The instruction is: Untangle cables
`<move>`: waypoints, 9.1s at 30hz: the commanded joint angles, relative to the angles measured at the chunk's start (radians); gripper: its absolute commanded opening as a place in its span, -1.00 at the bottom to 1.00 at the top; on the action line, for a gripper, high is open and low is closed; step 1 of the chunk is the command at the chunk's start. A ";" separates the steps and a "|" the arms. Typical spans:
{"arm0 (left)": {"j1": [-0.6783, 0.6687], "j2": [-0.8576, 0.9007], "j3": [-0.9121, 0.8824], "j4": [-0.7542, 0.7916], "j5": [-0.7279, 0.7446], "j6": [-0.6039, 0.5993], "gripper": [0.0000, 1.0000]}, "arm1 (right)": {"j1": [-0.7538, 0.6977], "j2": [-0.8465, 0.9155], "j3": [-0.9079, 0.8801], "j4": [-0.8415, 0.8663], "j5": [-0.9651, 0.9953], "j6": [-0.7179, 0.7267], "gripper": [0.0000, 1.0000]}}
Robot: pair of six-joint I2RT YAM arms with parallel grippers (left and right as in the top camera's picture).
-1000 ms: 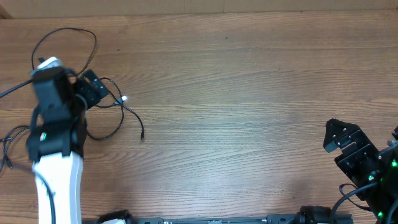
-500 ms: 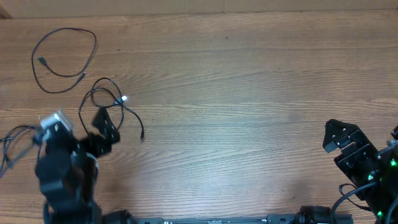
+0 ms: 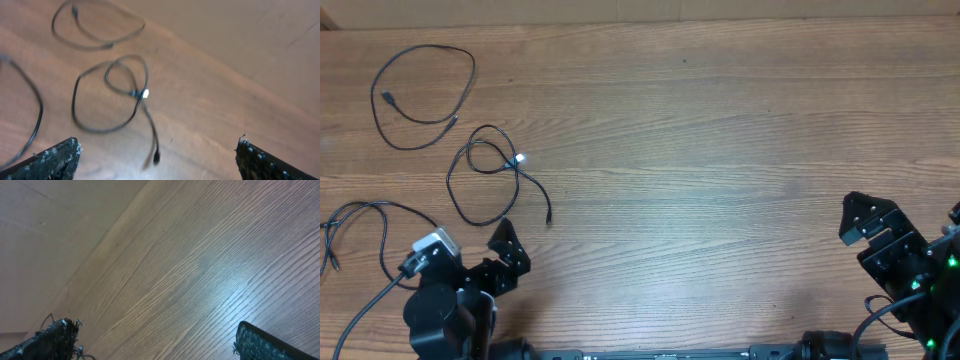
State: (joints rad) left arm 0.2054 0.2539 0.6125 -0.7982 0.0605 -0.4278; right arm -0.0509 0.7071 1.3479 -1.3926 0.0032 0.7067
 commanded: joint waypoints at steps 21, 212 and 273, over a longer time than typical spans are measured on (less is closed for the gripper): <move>0.006 0.007 -0.006 -0.130 0.010 -0.018 0.99 | 0.001 0.003 -0.002 -0.002 -0.006 0.003 1.00; -0.233 -0.250 -0.214 0.226 0.049 0.076 0.99 | 0.095 -0.704 -1.340 1.316 -0.109 -0.742 1.00; -0.236 -0.251 -0.608 0.723 -0.016 0.451 0.99 | 0.095 -0.704 -1.340 1.316 -0.109 -0.741 1.00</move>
State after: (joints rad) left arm -0.0364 0.0147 0.0097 -0.0746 0.0479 0.0040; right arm 0.0399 0.0147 0.0185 -0.0803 -0.1150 -0.0269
